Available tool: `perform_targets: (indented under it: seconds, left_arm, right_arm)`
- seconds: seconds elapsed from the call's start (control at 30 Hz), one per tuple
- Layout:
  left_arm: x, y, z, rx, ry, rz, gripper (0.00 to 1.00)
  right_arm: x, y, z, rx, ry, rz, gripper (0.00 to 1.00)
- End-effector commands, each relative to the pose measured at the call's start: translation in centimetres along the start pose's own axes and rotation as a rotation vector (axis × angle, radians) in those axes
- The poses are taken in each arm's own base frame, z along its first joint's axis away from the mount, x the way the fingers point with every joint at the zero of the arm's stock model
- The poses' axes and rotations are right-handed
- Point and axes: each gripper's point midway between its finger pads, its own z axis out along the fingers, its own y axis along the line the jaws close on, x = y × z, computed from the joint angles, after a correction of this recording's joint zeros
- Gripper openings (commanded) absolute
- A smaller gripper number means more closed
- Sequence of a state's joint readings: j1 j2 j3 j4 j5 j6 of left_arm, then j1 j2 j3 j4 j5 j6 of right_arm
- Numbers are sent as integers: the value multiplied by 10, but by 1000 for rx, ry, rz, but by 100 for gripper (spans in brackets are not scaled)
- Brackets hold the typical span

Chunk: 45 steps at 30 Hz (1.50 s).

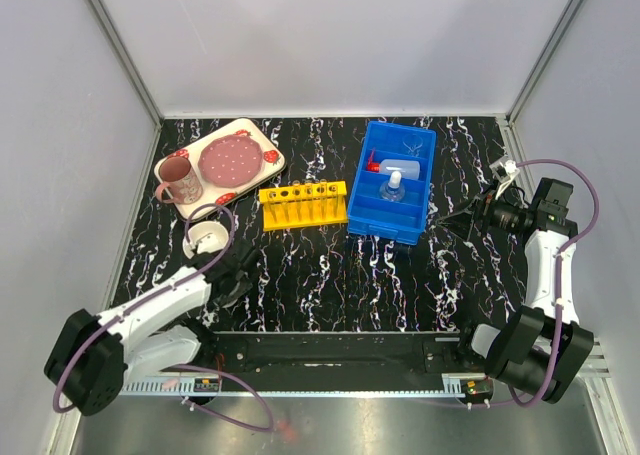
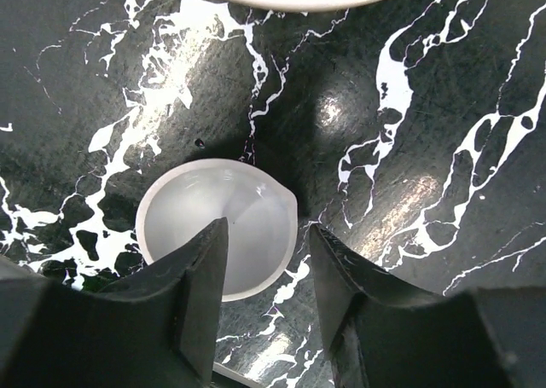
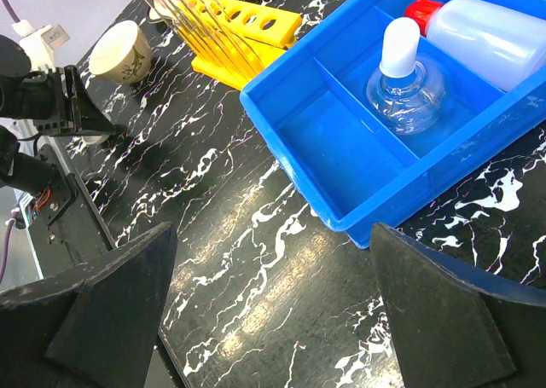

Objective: Organize the chemistry lab equipment

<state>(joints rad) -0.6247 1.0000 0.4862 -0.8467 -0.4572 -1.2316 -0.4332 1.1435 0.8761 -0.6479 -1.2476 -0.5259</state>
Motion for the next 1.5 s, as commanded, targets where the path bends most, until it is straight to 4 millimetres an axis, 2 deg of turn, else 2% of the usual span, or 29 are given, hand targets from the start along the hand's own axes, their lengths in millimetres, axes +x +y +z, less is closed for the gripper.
perform_targets:
  seconds: [0.0, 0.2, 0.33, 0.53, 0.63, 0.8, 0.9, 1.03, 1.1, 1.13, 1.2, 1.23, 1.27, 1.3, 1.33, 1.4, 1.47]
  left_arm:
    - [-14, -9, -6, -36, -24, 2, 44]
    - [-15, -12, -5, -83, -8, 55, 38]
    - [-15, -13, -5, -81, -8, 63, 26]
    - [-14, -14, -4, -69, -7, 65, 18]
    - [-14, -15, -4, -67, -3, 64, 10]
    - [-15, -21, -11, -20, 4, 68, 0]
    - [-18, -28, -21, 58, 0, 41, 0]
    - [-22, -49, -43, 270, -13, 30, 0]
    - [-16, -62, -52, 392, 7, 82, 0]
    - [-18, -69, -62, 466, -3, 87, 0]
    - [-8, -86, -77, 631, 13, 175, 0]
    - [-8, -94, -91, 722, -1, 194, 0]
    - [1, -102, -104, 818, 28, 243, 0]
    - [3, -115, -127, 965, -7, 321, 0]
    - [9, -121, -141, 1052, -14, 374, 0]
    - [24, -132, -175, 1243, -56, 513, 0]
    - [35, -139, -192, 1336, -74, 596, 0]
  right_arm:
    - [-6, 4, -2, -9, -20, -46, 100]
    - [-6, 4, -2, -9, -20, -46, 100]
    - [-6, 4, -2, -7, -20, -48, 100]
    - [-6, 5, -2, -8, -21, -49, 100]
    - [-7, 5, -2, -8, -21, -51, 100]
    - [-7, 7, -2, -18, -26, -52, 100]
    - [-9, 12, -3, -24, -33, -72, 100]
    - [-12, 23, -5, -45, -52, -118, 100]
    - [-18, 27, -7, -41, -60, -149, 100]
    - [-20, 29, -8, -39, -60, -152, 100]
    - [-29, 30, -12, -21, -55, -194, 100]
    - [-25, 35, -13, -23, -34, -164, 100]
    - [-25, 35, -15, -19, -19, -208, 100]
    - [-31, 35, -18, -7, -4, -229, 100]
    - [-26, 41, -20, -14, 25, -181, 100]
    - [-31, 42, -24, -10, 55, -216, 100]
    - [-25, 52, -27, -35, 90, -185, 100]
